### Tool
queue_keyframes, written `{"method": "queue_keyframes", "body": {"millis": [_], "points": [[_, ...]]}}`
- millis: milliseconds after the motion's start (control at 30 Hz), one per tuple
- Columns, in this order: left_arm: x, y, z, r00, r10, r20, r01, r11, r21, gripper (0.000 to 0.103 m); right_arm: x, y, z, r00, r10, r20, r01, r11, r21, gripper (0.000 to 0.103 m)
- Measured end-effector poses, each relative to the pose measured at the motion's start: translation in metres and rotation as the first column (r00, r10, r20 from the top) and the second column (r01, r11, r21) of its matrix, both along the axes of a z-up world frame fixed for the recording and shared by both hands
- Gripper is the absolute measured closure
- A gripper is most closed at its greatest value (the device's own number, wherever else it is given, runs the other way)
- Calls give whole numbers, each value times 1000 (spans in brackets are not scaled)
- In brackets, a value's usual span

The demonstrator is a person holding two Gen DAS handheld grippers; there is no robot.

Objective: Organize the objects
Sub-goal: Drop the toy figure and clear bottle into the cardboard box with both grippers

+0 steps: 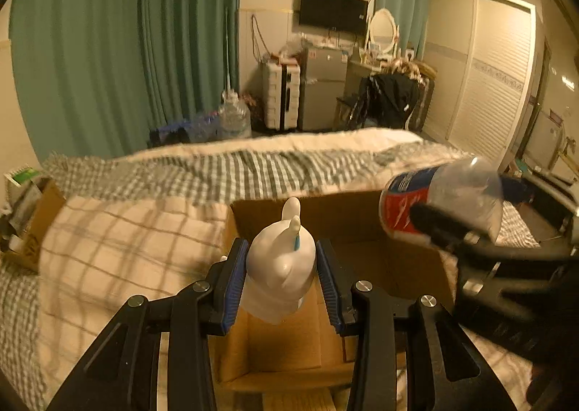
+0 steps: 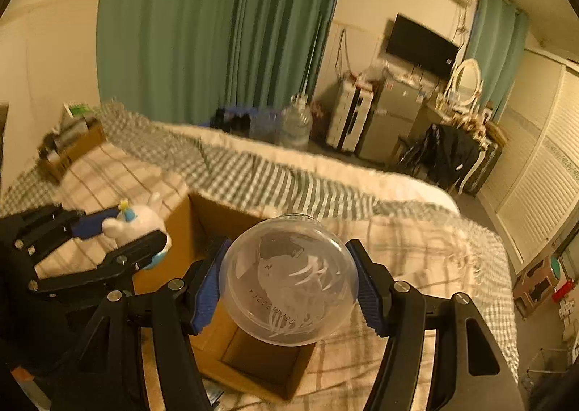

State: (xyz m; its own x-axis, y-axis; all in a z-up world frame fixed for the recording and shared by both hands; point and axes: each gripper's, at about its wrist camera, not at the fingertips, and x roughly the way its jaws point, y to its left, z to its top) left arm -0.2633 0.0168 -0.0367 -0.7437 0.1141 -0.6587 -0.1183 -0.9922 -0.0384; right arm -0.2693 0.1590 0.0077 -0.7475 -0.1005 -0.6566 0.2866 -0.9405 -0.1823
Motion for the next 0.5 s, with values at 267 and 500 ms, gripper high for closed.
{"method": "queue_keyframes", "body": {"millis": [267,500], "points": [[-12,3,-33,998,-32,47,32,999,-16,57,-11,20,-35,1000,15,14,-13,993,-114,38],[14,-14,8,999,26,-20,-26,999,-21,18,23,31,18,997,-18,-76,8,992,-130,19]]}}
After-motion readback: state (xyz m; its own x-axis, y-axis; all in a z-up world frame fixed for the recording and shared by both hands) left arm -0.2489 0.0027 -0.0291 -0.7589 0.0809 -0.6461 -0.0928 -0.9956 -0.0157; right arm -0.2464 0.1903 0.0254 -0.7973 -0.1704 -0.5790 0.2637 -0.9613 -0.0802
